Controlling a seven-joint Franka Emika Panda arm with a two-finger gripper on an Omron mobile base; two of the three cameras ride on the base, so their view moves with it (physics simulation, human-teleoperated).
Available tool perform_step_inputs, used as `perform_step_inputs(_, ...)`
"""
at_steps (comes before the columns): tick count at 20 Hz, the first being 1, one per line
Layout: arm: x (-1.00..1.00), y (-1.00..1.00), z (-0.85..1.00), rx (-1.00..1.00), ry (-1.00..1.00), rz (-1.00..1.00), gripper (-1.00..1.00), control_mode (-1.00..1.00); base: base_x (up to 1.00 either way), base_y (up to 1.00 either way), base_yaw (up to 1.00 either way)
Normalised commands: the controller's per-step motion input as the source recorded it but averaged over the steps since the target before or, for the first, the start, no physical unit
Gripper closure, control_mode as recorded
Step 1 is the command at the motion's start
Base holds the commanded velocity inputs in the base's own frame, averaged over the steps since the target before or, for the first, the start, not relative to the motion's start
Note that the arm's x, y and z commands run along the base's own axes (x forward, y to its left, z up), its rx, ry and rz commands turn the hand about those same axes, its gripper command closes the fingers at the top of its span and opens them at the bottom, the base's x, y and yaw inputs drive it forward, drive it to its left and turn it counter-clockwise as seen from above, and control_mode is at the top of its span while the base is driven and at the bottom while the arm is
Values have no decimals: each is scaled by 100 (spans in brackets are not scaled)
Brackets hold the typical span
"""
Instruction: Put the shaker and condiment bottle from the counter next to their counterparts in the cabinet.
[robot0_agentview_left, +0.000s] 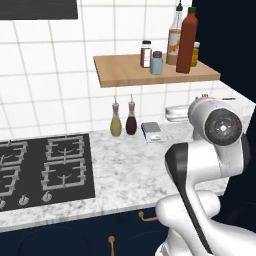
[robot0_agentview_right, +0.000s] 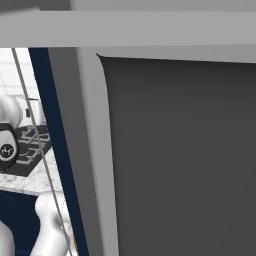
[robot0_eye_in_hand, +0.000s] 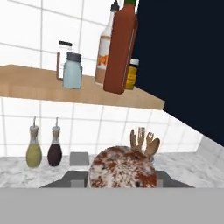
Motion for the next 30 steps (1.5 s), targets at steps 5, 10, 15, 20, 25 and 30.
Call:
perform_step_inputs(5,0,1,67,0,-1,9,100,-100,0,0,0)
perform_step_inputs(10,-4,13,47,-1,0,10,100,-100,0,0,0)
perform_step_inputs(15,-13,44,3,-5,-1,11,100,-100,0,0,0)
perform_step_inputs(20,5,21,31,0,-1,6,100,-100,0,0,0)
perform_step_inputs(25,28,2,22,0,0,0,100,-100,0,0,0)
perform_step_inputs(30,17,5,1,0,0,0,100,-100,0,0,0)
